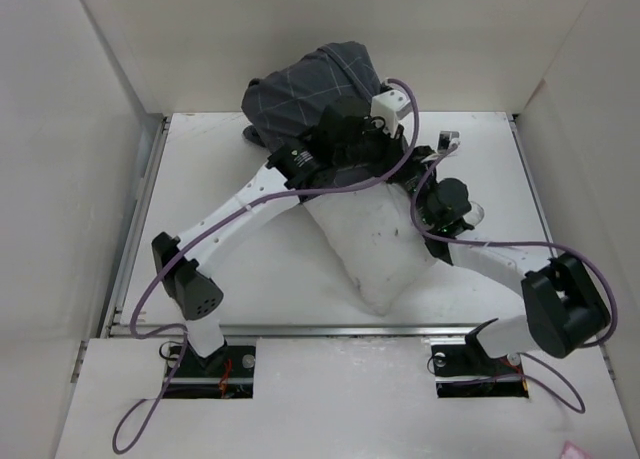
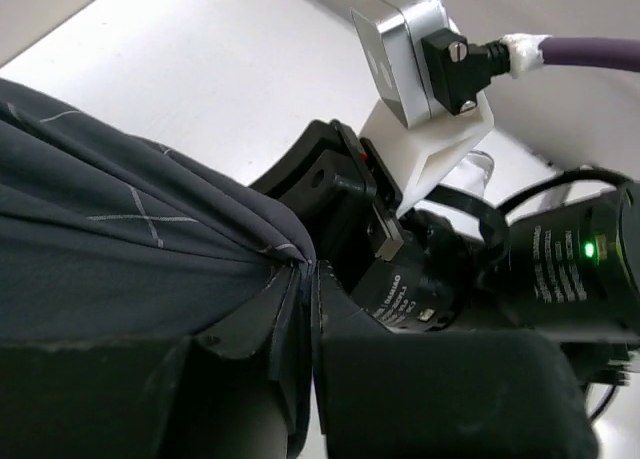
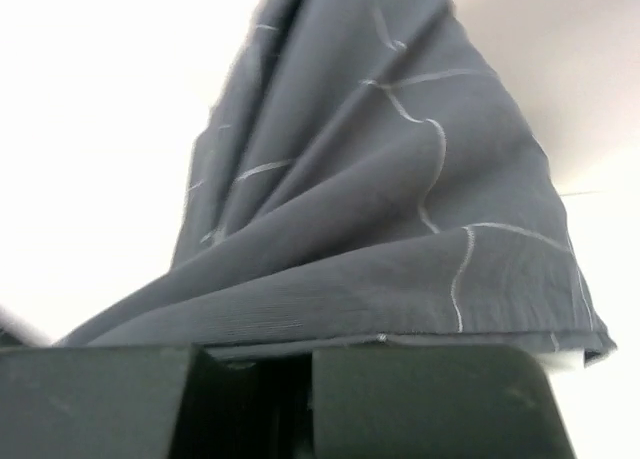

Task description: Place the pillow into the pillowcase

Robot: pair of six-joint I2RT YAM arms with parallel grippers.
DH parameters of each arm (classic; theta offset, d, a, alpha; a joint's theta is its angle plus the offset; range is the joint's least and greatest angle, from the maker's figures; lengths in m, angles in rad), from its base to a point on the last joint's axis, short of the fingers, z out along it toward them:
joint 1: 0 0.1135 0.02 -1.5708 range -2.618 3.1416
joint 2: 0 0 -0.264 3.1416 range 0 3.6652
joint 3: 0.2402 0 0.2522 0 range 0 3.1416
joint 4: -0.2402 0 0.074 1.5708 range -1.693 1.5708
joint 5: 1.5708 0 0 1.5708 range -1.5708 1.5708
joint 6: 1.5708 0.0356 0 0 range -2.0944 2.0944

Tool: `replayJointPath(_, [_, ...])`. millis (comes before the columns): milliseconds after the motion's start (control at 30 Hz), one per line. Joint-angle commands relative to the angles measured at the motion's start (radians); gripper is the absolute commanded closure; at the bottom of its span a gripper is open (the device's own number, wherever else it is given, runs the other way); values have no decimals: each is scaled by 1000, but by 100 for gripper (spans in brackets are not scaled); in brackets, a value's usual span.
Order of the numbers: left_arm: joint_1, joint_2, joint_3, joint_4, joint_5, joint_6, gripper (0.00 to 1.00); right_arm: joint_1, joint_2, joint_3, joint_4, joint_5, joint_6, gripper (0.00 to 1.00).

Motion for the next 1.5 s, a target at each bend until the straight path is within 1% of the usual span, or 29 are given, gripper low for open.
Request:
replayJointPath(0, [-110, 90, 72, -71, 355, 1, 100, 58, 61, 13, 412, 199, 184, 100])
replayJointPath(67, [-139, 133, 150, -101, 355, 19, 100, 81, 122, -7, 475, 266, 231, 100])
replayJointPath(167, [-167, 180, 201, -166, 355, 47, 100, 104, 204, -18, 587, 351, 245, 100])
replayJointPath(200, [-176, 192, 201, -166, 389, 59, 100, 104, 222, -18, 658, 368, 257, 100])
replayJointPath(300, [-176, 193, 154, -187, 398, 72, 100, 104, 246, -18, 746, 415, 267, 100])
replayJointPath(400, [-176, 147, 37, -197, 407, 81, 100, 104, 212, -18, 710, 434, 256, 100])
replayJointPath(433, [-176, 112, 5, -174, 407, 81, 100, 104, 200, -18, 634, 434, 256, 100])
replayJointPath(500, [-176, 72, -51, -143, 395, 61, 100, 95, 190, -7, 561, 434, 244, 100])
replayJointPath(600, [-176, 6, -137, -97, 359, 52, 100, 86, 190, -53, 533, 423, 244, 100])
replayJointPath(633, [-165, 5, -146, -97, 348, 43, 83, 77, 172, -75, 533, 413, 244, 95])
replayJointPath(667, [-155, -7, -164, -77, 348, 43, 76, 77, 158, -99, 517, 399, 244, 89])
replayJointPath(700, [-154, -19, -175, -77, 348, 43, 63, 63, 141, -124, 494, 386, 244, 82])
replayJointPath(733, [-138, -19, -189, -59, 360, 29, 51, 54, 120, -168, 457, 386, 244, 73])
replayJointPath(767, [-128, -45, -224, -42, 369, 15, 39, 54, 74, -182, 410, 386, 244, 70])
replayJointPath(800, [-119, -56, -241, -14, 378, 15, 27, 54, 51, -191, 288, 402, 244, 68])
replayJointPath(833, [-104, -68, -253, -5, 378, 15, 0, 45, 29, -192, 221, 446, 244, 68])
replayJointPath(900, [-95, -106, -284, 7, 328, 4, 0, 45, -12, -176, 71, 501, 253, 67])
replayJointPath(933, [-95, -119, -284, 7, 313, -5, 0, 36, -12, -176, 49, 530, 253, 64])
replayJointPath(967, [-95, -131, -284, 7, 297, -5, 0, 25, -23, -164, 32, 531, 242, 56])
replayJointPath(1000, [-86, -158, -293, -3, 277, -5, 0, 25, -35, -155, 11, 531, 242, 52])
replayJointPath(1033, [-85, -175, -293, -3, 219, -5, 0, 25, -35, -146, -58, 540, 233, 44])
replayJointPath(1100, [-85, -215, -302, 7, 171, -5, 0, 15, -47, -97, -156, 540, 224, 29])
replayJointPath(1133, [-85, -261, -327, 20, 115, -16, 0, 15, -58, -77, -263, 525, 215, 23])
replayJointPath(1167, [-76, -284, -336, 20, 89, -16, 0, 15, -58, -58, -316, 524, 204, 18])
replayJointPath(1200, [-76, -307, -336, 30, 63, -40, 0, 15, -58, -9, -376, 524, 190, 7])
replayJointPath(1233, [-76, -332, -365, 30, 38, -49, 0, 15, -58, 20, -449, 524, 175, 7])
replayJointPath(1267, [-76, -381, -379, 52, -20, -63, 0, 15, -48, 48, -583, 534, 159, 5])
replayJointPath(1367, [-65, -465, -440, 78, -89, -83, 0, 15, -60, 105, -773, 546, 129, 5])
replayJointPath(1467, [-56, -498, -462, 78, -175, -109, 0, 15, -128, 86, -827, 557, 80, 5])
